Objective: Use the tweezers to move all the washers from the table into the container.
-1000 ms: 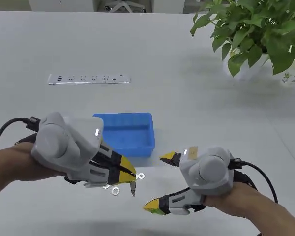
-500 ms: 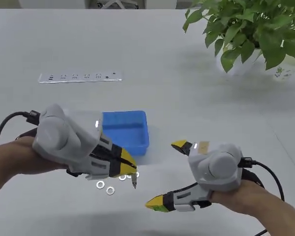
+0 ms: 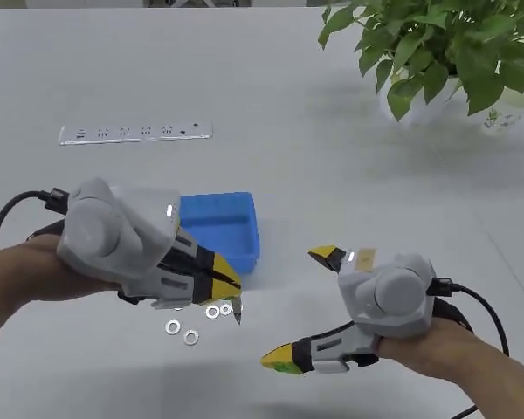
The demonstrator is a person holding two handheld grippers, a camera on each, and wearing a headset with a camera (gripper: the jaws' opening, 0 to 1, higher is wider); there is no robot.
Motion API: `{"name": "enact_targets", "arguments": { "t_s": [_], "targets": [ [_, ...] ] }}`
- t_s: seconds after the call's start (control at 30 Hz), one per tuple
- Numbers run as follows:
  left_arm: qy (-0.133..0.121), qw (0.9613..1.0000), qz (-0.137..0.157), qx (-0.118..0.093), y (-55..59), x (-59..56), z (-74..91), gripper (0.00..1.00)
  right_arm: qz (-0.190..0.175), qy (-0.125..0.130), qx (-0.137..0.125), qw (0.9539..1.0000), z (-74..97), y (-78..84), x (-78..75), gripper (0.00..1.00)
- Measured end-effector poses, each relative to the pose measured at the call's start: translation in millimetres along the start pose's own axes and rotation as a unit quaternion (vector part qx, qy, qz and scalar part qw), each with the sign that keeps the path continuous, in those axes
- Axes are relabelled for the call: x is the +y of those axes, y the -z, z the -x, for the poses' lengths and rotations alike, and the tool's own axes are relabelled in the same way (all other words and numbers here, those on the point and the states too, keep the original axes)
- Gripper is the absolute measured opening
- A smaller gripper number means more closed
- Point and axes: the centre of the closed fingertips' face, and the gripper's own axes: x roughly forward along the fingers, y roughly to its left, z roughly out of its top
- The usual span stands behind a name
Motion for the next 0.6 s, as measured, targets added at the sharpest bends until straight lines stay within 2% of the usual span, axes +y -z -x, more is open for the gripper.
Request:
{"name": "enact_targets", "arguments": {
  "t_s": [0.6],
  "targets": [
    [-0.006,1.0,0.003,0.003,6.3,10.4,-0.9,0.05,-0.003,-0.005,0.006,1.0,-3.3,4.7,2.5,0.99]
  ]
}}
